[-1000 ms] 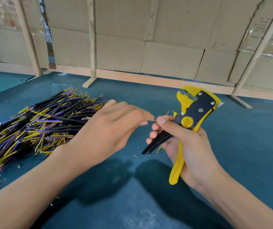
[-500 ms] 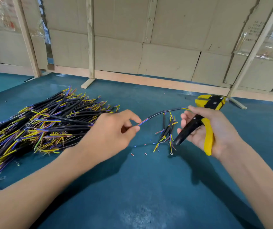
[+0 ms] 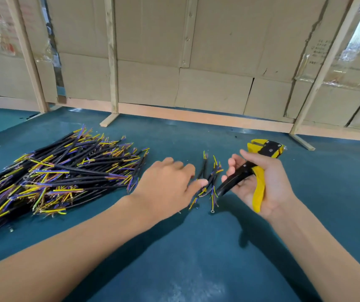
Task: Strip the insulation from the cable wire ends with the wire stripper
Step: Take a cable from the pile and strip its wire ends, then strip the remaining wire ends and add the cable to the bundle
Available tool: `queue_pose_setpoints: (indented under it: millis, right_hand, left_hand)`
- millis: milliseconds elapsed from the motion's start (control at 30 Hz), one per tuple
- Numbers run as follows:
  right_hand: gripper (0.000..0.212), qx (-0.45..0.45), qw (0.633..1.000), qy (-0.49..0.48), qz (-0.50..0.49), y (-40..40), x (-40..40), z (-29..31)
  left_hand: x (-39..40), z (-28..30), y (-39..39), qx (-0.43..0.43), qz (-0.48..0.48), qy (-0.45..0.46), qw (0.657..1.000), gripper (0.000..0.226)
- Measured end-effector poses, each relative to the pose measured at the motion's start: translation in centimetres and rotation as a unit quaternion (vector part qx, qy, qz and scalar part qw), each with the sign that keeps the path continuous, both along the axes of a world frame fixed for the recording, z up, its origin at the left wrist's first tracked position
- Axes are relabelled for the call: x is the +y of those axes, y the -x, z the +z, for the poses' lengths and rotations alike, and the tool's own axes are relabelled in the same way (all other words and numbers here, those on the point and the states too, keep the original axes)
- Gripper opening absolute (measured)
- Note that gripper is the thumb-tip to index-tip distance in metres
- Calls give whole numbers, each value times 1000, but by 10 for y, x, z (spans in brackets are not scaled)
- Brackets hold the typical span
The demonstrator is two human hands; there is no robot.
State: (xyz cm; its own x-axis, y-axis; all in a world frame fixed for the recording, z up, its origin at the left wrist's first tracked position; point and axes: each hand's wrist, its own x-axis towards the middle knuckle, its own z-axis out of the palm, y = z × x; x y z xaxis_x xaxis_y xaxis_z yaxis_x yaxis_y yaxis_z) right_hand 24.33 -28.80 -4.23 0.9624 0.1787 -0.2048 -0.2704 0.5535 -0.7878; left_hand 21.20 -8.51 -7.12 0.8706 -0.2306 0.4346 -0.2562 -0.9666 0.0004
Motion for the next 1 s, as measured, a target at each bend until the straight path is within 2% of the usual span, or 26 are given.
queue_pose_setpoints:
  millis: [67, 133, 200, 233, 367, 467, 567, 633, 767, 900, 1000]
  right_hand:
    - [24, 12, 1000, -1, 15, 3, 7, -2]
    - [26, 13, 999, -4, 30, 6, 14, -4]
    - [26, 7, 999, -2, 44, 9, 22, -5]
    - [25, 3, 999, -1, 50, 11, 26, -7]
    - [24, -26, 997, 20, 76, 21, 36, -12]
    - [23, -43, 996, 28, 77, 25, 40, -15]
    - [23, -50, 995, 19, 79, 27, 41, -14]
    - [25, -57, 995, 14, 82, 27, 40, -13]
    - [27, -60, 994, 4, 87, 26, 40, -15]
    - [23, -56, 994, 25, 92, 27, 42, -20]
    - [23, -75, 992, 42, 90, 27, 44, -22]
  left_hand:
    - [25, 10, 4, -19, 48, -40, 998, 40]
    - [61, 21, 5, 74, 137, -94, 983, 41]
    - [86, 26, 9, 184, 224, -111, 951, 52]
    - [91, 23, 11, 197, 248, -108, 942, 56]
    - [80, 9, 11, 131, 273, -65, 951, 57]
    - [72, 12, -9, 136, 293, -41, 946, 63]
    - [69, 10, -23, 142, 273, -55, 950, 41]
    - [73, 8, -24, 108, 268, -37, 957, 28]
    - [80, 6, -16, 35, 267, -7, 963, 24]
    - [83, 4, -8, -40, 207, 69, 975, 16]
    - [83, 8, -4, -120, 106, 155, 975, 7]
